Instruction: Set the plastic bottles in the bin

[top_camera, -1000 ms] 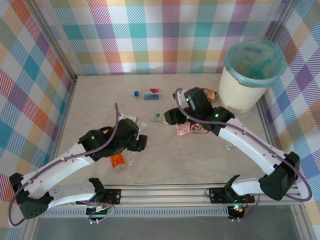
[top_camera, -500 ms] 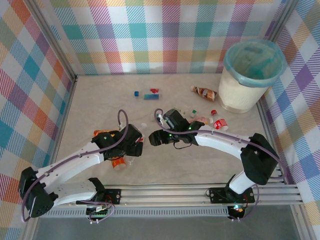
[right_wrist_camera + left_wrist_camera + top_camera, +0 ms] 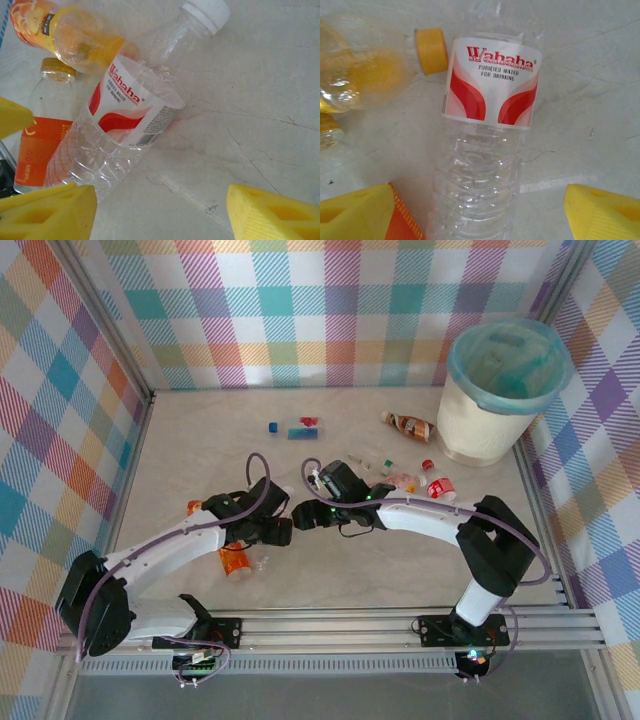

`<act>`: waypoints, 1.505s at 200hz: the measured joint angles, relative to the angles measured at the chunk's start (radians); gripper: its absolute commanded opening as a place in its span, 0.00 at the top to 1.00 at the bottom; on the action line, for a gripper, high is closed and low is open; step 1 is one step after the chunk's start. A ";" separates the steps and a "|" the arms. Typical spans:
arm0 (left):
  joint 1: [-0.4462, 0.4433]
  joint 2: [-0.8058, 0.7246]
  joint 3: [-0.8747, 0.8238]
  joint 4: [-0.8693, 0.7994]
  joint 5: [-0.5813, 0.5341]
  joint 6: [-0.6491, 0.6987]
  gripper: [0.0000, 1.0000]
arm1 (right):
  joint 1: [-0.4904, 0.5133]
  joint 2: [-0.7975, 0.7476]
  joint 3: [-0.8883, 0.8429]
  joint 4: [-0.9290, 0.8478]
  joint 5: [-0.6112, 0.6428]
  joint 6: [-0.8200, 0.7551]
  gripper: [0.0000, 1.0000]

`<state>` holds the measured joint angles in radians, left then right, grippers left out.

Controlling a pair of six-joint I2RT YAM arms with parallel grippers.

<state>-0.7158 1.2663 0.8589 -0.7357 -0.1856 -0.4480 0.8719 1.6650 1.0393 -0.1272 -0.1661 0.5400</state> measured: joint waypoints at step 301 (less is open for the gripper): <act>-0.022 -0.394 -0.024 0.096 0.196 0.224 0.41 | -0.061 -0.497 -0.048 -0.109 0.088 -0.127 0.22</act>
<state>-0.7376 0.8719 0.8345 -0.6395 0.0109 -0.2237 0.8108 1.1683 0.9916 -0.2367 -0.0780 0.4129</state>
